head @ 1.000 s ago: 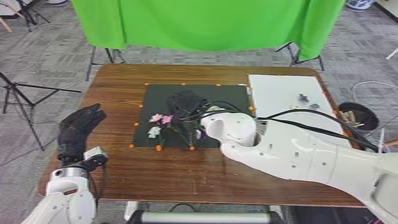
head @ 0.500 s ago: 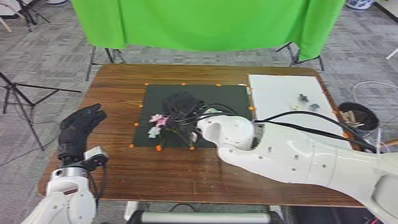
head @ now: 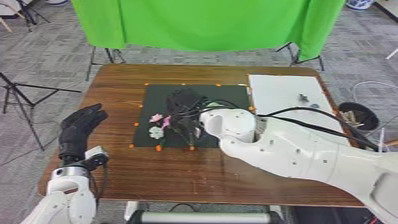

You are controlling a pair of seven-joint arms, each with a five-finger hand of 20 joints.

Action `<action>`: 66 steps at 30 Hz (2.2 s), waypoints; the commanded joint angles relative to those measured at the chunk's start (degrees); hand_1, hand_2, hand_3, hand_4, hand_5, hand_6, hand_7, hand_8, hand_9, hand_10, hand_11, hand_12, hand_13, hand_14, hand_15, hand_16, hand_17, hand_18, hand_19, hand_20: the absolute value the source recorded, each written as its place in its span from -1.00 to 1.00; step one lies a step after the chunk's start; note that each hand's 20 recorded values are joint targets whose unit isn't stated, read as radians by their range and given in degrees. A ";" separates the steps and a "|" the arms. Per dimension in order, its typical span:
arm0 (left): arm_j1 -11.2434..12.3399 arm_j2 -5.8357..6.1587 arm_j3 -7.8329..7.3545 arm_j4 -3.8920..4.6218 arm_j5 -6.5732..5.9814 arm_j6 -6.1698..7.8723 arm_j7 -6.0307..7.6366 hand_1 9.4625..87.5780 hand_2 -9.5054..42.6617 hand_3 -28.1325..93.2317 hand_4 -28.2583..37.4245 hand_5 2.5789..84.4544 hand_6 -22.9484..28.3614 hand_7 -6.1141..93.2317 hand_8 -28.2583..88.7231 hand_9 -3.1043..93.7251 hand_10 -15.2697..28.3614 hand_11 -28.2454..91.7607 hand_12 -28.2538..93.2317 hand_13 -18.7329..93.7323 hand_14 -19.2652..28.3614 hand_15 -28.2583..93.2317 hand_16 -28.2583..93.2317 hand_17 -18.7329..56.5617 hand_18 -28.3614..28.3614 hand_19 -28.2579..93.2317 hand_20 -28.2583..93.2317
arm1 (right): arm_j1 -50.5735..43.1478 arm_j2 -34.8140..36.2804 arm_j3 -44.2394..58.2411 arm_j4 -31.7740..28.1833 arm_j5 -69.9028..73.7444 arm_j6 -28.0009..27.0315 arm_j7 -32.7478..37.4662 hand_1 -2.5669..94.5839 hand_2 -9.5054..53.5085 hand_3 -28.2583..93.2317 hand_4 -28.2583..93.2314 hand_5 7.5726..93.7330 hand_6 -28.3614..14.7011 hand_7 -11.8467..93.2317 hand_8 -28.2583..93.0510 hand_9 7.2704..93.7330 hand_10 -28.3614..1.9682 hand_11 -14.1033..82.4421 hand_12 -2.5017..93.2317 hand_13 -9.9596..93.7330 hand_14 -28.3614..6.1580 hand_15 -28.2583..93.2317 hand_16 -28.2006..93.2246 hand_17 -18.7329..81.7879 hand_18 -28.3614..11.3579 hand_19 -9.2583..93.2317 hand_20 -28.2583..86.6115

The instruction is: Arrange flowers

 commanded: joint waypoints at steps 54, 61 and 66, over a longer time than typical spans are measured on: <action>2.06 -0.38 -1.54 -0.98 -0.10 -0.56 -0.78 -0.19 -0.28 0.55 -0.74 0.29 0.00 -0.46 -0.56 0.18 0.34 -0.09 -0.36 0.13 0.49 -0.10 -0.60 -0.09 0.42 -0.23 -0.18 | -16.70 26.93 30.71 -7.95 -1.75 -8.54 15.79 -0.32 -1.00 0.55 -0.84 0.33 0.36 -0.50 -0.67 0.77 0.01 -0.25 -0.49 0.98 0.46 0.41 -0.06 0.60 -0.37 1.00 0.45; 2.21 -0.46 -1.64 -0.81 -0.32 -0.48 -1.25 -0.19 -0.28 0.55 -0.74 0.29 0.00 -0.46 -0.56 0.18 0.34 -0.09 -0.36 0.13 0.48 -0.09 -0.59 -0.09 0.42 -0.23 -0.18 | -21.14 27.53 33.14 -6.00 -2.50 -7.17 18.27 -0.31 -1.00 0.55 -0.84 0.35 0.35 -0.50 -0.67 0.80 0.04 -0.24 -0.49 0.98 0.47 0.41 -0.06 0.61 -0.37 1.00 0.46; 2.68 -0.28 -1.93 -0.85 -0.88 -0.45 -0.61 -0.19 -0.28 0.54 -0.74 0.29 0.00 -0.46 -0.56 0.18 0.34 -0.09 -0.36 0.13 0.49 -0.09 -0.60 -0.09 0.42 -0.23 -0.18 | -24.02 27.52 35.00 -4.82 -2.02 -7.67 19.25 -0.31 -1.00 0.55 -0.84 0.35 0.34 -0.50 -0.67 0.81 0.05 -0.23 -0.49 0.98 0.47 0.41 -0.06 0.61 -0.36 1.00 0.46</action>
